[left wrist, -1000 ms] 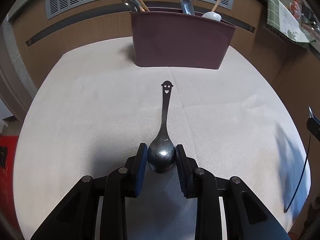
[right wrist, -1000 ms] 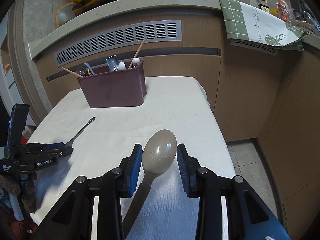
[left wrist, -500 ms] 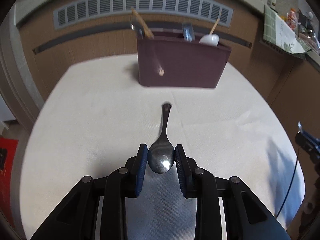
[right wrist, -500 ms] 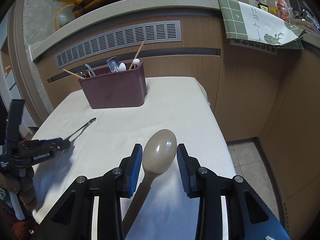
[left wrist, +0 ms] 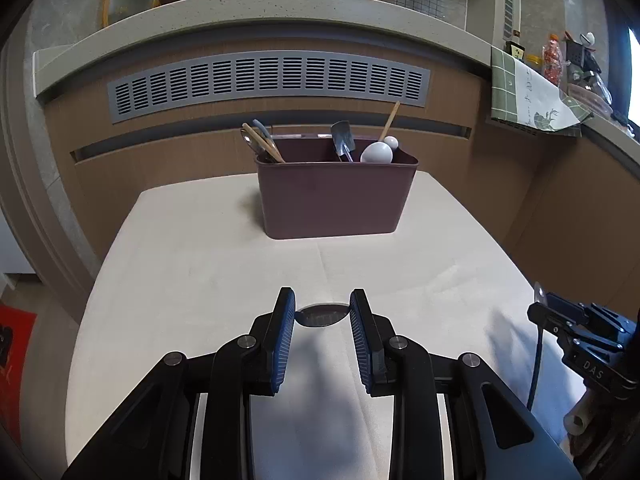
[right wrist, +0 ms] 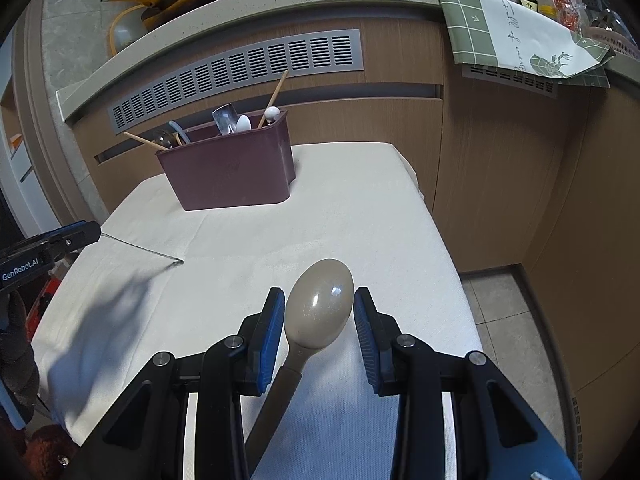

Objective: Organize utensils
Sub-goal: 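Carry both spoons over the maroon holder, lower them in, open both tools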

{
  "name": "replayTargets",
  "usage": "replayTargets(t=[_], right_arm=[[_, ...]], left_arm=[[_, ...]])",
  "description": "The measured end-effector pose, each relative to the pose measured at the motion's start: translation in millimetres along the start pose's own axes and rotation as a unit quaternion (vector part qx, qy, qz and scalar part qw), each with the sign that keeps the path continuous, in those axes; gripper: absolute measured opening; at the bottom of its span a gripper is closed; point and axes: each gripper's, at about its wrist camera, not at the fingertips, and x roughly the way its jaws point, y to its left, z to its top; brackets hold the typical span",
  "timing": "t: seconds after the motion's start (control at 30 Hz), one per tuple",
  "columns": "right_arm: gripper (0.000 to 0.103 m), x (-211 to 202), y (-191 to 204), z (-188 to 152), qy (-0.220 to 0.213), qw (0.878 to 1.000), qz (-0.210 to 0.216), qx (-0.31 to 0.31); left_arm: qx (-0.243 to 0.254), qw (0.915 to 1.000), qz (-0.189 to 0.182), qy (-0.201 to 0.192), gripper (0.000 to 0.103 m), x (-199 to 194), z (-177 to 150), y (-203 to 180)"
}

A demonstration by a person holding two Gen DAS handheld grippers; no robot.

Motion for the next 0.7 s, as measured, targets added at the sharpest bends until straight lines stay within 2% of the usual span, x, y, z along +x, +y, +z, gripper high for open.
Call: replayTargets(t=[0.3,0.57,0.7], right_arm=[[0.033,1,-3,-1,0.001,1.0,0.004,0.005],[0.033,-21,-1,14,-0.047,0.999,0.002,-0.013],[0.032,-27,-1,26,-0.057,0.998,0.009,-0.022]], left_arm=[[-0.001,0.9996,-0.024,-0.012,0.029,-14,8,-3],[0.01,0.9977,-0.051,-0.043,0.029,-40,30,-11],[0.018,0.9967,-0.059,-0.053,0.029,-48,36,-15]])
